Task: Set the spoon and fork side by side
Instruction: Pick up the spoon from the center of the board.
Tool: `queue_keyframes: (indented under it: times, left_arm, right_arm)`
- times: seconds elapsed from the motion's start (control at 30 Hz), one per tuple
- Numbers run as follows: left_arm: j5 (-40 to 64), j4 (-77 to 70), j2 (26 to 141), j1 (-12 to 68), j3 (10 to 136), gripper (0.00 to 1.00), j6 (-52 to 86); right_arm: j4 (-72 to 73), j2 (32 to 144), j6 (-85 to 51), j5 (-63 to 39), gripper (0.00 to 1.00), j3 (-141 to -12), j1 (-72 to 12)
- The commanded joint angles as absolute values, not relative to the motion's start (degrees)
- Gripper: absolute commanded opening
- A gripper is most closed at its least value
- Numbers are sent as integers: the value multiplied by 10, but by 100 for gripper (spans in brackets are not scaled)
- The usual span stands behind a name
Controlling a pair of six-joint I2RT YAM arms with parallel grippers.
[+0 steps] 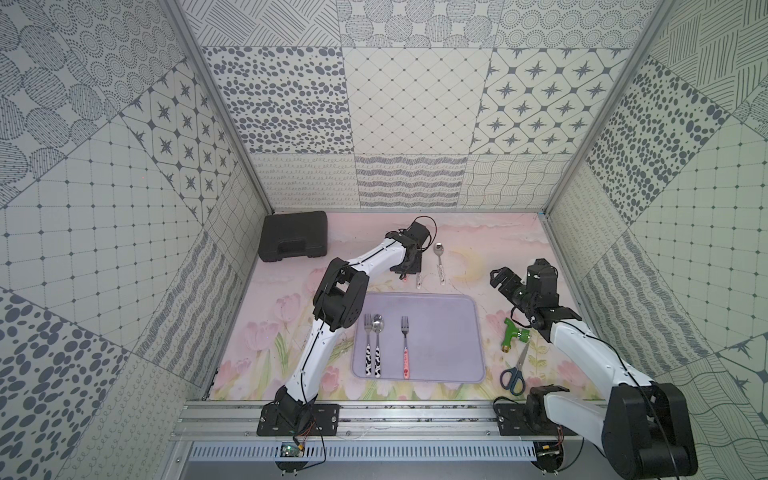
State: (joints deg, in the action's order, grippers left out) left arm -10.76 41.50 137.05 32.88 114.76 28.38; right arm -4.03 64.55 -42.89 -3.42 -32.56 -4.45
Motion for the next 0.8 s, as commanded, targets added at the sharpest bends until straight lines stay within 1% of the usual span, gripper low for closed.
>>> queue_keyframes:
  times: [0.0,0.2,0.47,0.63,0.77]
  left_arm:
    - [-111,448,1382,323,1164,26,280]
    - [-109,456,1383,323,1166,22,287]
    - [-110,468,1376,323,1165,9,289]
    - [-108,477,1360,323,1162,6,298]
    - [-103,471,1335,323,1142,5,308]
  right_arm:
    - [-20,651,-428,-34,97,-330,-47]
    - [-21,650,-428,-35,97,-330,-47]
    - [-21,648,-428,-37,97,-330,-47]
    - [-23,645,-429,-36,97,-330,-47]
    - [-23,642,-428,-36,97,-330,-47]
